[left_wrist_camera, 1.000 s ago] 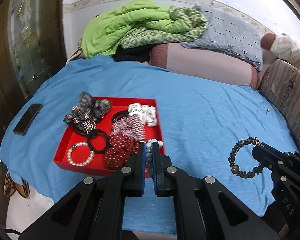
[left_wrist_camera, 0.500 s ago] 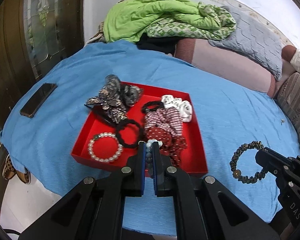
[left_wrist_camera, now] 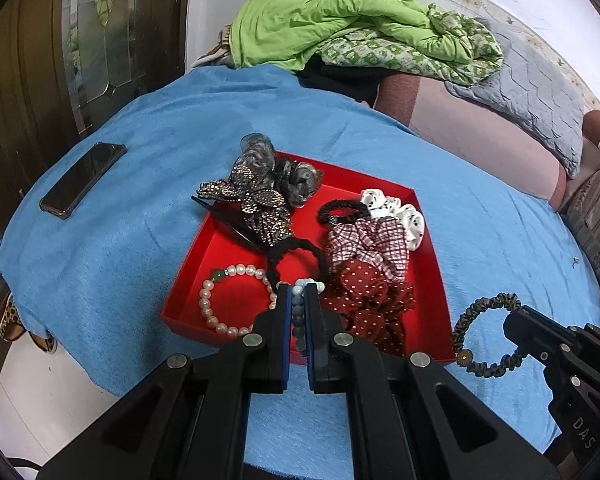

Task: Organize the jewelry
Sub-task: 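Lower both held items into the red tray and open both tools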

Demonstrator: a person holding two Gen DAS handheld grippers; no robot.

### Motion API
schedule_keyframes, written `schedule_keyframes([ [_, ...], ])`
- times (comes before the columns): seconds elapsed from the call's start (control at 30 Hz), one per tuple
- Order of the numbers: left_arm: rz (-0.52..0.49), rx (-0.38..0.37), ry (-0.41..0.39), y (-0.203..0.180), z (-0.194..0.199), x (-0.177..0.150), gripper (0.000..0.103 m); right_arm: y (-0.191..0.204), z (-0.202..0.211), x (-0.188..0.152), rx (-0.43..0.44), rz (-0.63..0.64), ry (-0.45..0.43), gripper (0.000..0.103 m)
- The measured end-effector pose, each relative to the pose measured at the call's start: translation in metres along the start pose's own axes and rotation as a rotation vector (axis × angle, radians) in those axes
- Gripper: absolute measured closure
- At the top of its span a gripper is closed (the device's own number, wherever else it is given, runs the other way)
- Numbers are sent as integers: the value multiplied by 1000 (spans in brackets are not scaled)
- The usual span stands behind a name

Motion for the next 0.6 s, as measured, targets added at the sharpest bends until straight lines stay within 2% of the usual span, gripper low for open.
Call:
schedule_keyframes([
  [0.3,19,10,-4,16,-15,18,98,1,-22,14,25,-5,6,95],
  [0.6,25,-46,5,18,-33,41,98,1,-48,25,46,-11,5,95],
])
Point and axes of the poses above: each gripper's, at about its wrist camera, not at the fingertips, and z roughly against the way its jaws point, y to its left, x to its top, the point moved 2 cm from there along -z, roughly the way its jaws point, and after that the axes turned 1 degree about z, right-handed, at the moved point
